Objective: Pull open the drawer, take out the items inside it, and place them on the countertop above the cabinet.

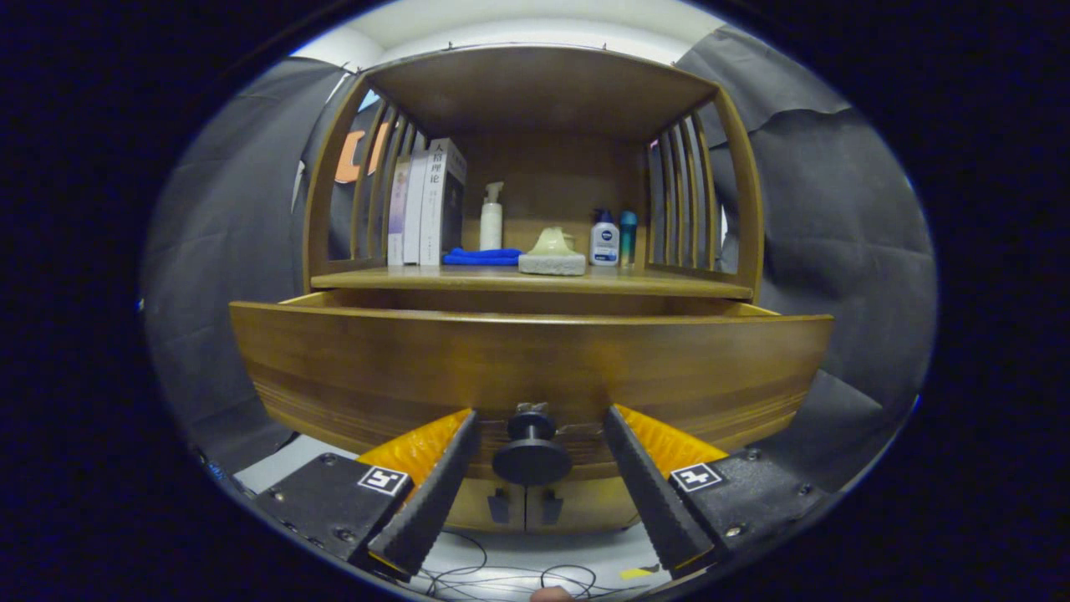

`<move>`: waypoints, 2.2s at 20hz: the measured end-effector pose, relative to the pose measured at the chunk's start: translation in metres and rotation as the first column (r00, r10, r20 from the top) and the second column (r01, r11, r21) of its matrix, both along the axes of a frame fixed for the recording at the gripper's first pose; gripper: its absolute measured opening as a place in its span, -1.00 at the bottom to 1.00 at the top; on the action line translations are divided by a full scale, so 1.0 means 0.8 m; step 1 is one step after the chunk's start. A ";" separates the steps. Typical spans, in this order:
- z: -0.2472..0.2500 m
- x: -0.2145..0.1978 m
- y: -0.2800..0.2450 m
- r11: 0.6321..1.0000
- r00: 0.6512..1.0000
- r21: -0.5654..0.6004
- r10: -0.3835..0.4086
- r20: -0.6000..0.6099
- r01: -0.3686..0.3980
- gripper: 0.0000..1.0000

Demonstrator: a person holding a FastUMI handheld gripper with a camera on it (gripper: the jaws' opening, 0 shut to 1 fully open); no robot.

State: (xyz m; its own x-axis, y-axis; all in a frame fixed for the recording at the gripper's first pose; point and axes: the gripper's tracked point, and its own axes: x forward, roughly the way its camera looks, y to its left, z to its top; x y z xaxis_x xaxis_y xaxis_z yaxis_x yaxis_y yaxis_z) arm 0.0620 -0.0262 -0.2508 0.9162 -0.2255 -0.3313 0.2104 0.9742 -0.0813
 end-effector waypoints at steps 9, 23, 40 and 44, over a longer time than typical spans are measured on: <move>-0.006 0.049 -0.009 1.000 1.000 0.004 0.000 -0.019 0.000 0.99; -0.013 0.116 -0.020 1.000 0.999 0.001 -0.005 -0.038 0.005 0.99; 0.058 0.072 0.010 0.997 0.996 -0.026 0.072 0.046 -0.071 0.99; 0.101 0.039 0.022 0.995 0.990 0.002 0.099 0.099 -0.100 0.99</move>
State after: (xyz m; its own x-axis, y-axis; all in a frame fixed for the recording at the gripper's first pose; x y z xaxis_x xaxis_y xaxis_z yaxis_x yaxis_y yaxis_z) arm 0.0932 -0.0089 -0.1696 0.9623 -0.1298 -0.2389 0.1192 0.9912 -0.0583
